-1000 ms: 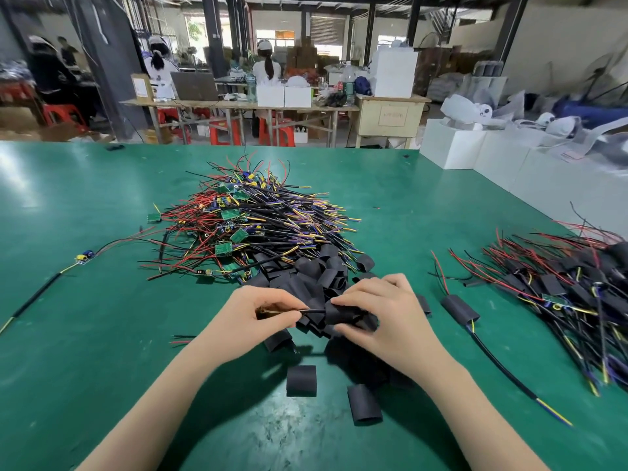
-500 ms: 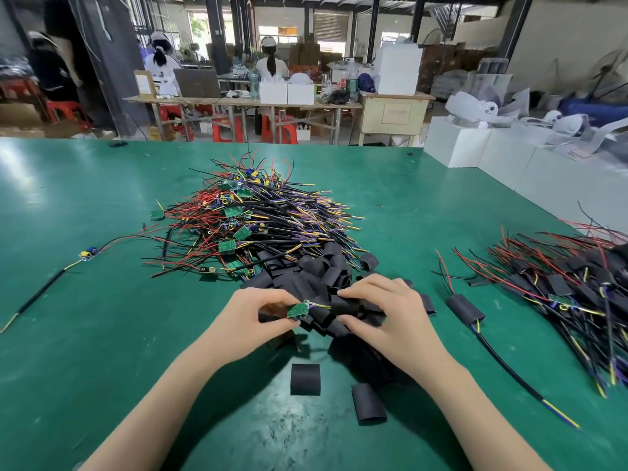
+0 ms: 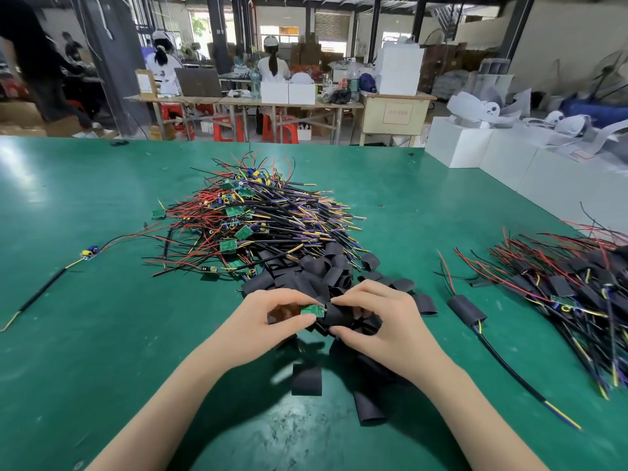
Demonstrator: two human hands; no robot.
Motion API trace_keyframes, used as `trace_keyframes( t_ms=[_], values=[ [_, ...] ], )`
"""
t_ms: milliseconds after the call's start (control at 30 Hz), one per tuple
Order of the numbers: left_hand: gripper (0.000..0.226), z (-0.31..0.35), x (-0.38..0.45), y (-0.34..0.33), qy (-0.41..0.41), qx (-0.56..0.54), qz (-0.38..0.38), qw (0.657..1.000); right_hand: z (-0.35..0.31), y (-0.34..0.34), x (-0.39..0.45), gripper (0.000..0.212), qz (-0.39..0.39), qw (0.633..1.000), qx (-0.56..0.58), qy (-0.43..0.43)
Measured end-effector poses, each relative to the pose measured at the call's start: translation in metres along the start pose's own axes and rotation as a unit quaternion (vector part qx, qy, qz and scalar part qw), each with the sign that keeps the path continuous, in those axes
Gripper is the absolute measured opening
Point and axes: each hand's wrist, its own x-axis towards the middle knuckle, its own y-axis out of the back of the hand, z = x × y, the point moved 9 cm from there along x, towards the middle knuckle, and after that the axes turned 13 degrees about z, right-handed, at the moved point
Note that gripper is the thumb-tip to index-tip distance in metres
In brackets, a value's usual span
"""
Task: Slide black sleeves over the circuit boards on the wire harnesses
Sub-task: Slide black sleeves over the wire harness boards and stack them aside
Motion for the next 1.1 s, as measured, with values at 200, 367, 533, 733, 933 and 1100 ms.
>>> trace_keyframes(
  t_ms=[200,367,533,733,933,1100],
  values=[
    [0.022,0.009,-0.001,0.0,-0.039,0.012,0.021,0.999,0.001,0.001,0.001,0.029,0.001,1.0,0.007,-0.02],
    [0.012,0.004,-0.002,-0.008,0.011,-0.032,-0.008,0.999,0.0,-0.001,0.001,0.029,-0.013,1.0,-0.001,-0.014],
    [0.018,0.009,-0.001,-0.003,-0.043,0.014,0.008,0.999,0.001,0.001,0.002,0.031,-0.01,1.0,-0.005,-0.029],
    [0.029,0.007,-0.001,-0.002,-0.023,-0.033,0.029,0.999,0.0,-0.002,0.0,0.031,-0.022,0.999,-0.009,-0.034],
    [0.012,0.004,-0.001,-0.001,0.012,-0.071,0.036,0.997,-0.002,0.002,0.002,0.031,-0.001,1.0,-0.002,-0.031],
    [0.018,0.008,-0.001,-0.001,-0.022,-0.051,0.046,0.997,-0.006,-0.001,0.0,0.028,0.004,1.0,-0.004,-0.021]
  ],
)
